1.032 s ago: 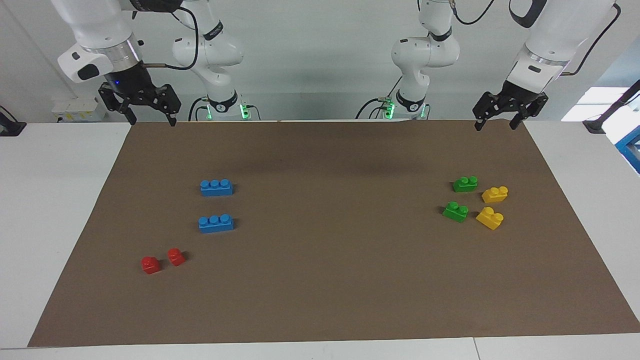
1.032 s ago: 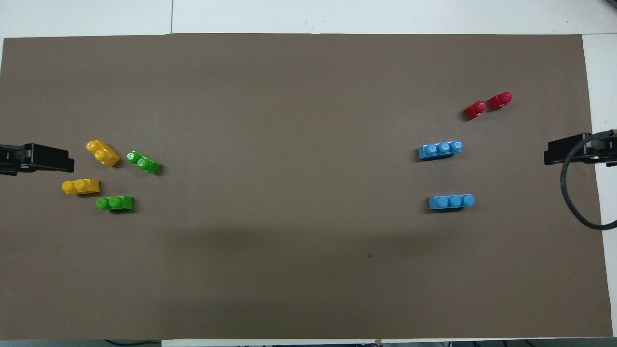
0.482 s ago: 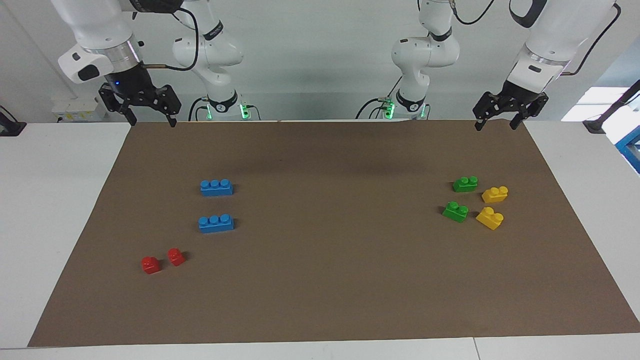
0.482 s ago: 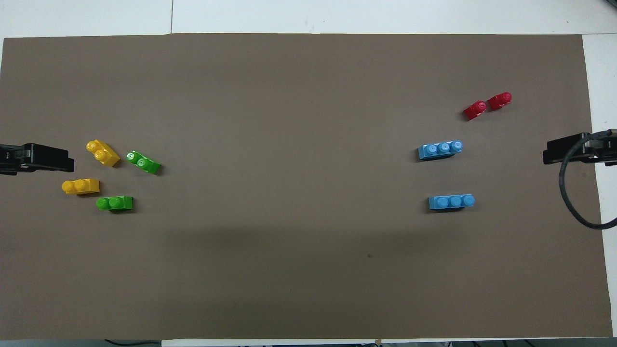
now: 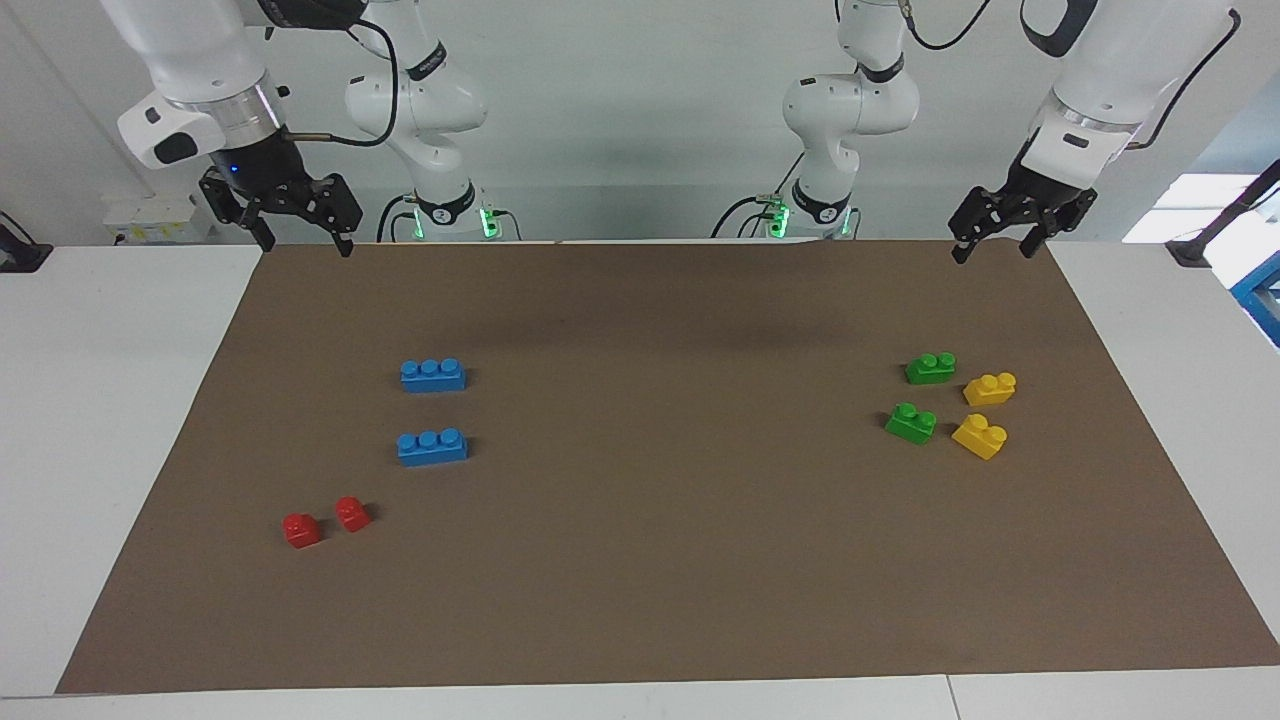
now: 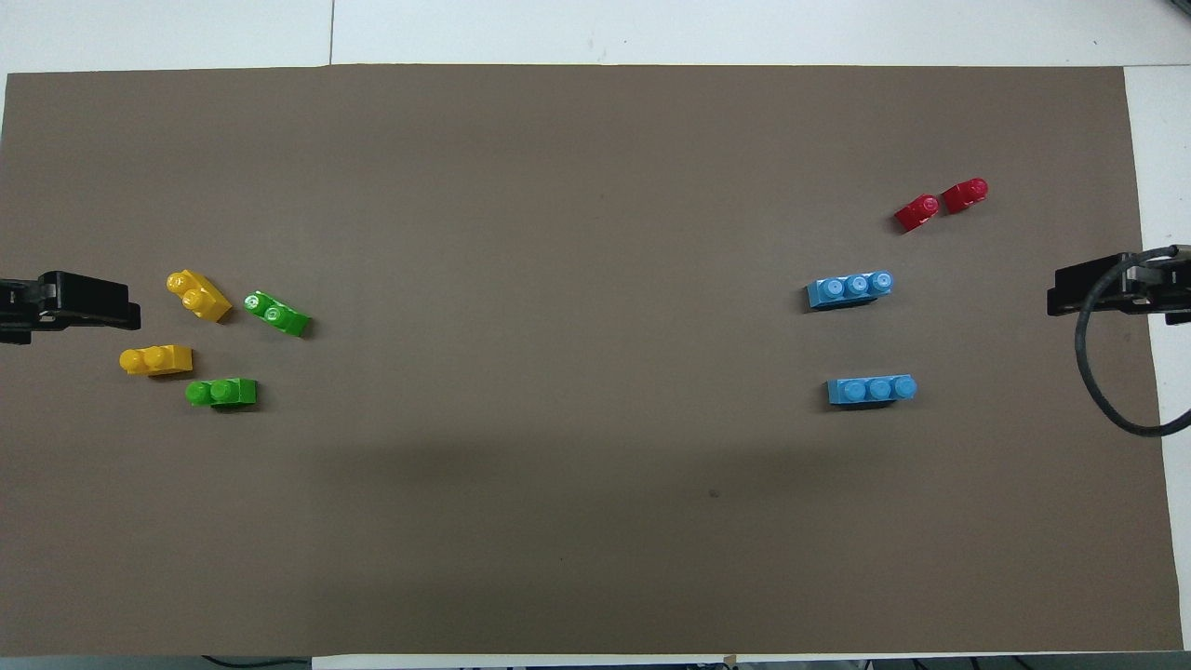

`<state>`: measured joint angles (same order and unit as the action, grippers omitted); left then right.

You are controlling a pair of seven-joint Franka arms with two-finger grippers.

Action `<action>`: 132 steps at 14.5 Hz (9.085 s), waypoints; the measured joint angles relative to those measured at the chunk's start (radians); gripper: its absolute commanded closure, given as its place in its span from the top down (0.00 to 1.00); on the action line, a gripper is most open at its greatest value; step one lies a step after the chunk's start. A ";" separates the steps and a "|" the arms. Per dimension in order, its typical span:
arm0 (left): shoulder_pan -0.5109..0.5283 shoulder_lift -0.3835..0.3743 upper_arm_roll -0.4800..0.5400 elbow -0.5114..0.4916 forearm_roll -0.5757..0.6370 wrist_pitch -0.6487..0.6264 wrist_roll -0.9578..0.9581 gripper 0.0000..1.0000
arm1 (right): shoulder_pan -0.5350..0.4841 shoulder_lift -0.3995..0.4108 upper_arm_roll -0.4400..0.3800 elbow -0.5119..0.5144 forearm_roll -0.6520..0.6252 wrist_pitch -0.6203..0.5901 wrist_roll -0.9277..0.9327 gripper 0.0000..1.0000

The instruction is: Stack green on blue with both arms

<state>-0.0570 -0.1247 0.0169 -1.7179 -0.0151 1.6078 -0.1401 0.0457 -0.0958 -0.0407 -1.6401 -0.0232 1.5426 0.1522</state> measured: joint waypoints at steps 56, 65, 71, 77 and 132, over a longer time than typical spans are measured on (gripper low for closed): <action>0.025 0.369 -0.001 -0.408 -0.012 0.839 -0.961 0.26 | -0.142 0.544 0.002 -0.179 0.673 0.495 0.740 1.00; 0.026 0.369 0.000 -0.405 -0.012 0.853 -0.962 0.00 | -0.148 0.546 0.002 -0.185 0.688 0.463 0.699 0.00; 0.024 0.351 -0.012 -0.276 -0.012 0.679 -0.962 0.00 | -0.155 0.545 0.001 -0.181 0.713 0.444 0.663 0.00; -0.023 0.305 -0.030 -0.068 -0.012 0.385 -0.962 0.00 | -0.091 0.494 0.007 -0.164 0.715 0.417 0.812 0.00; -0.573 0.443 -0.043 -0.144 0.071 0.621 -2.096 0.00 | 0.509 0.490 0.012 -0.343 1.021 0.977 1.175 0.00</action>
<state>-0.6298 0.3179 -0.0261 -1.8622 0.0562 2.2286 -2.2363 0.5547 0.3942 -0.0287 -1.9827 0.9975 2.5192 1.3270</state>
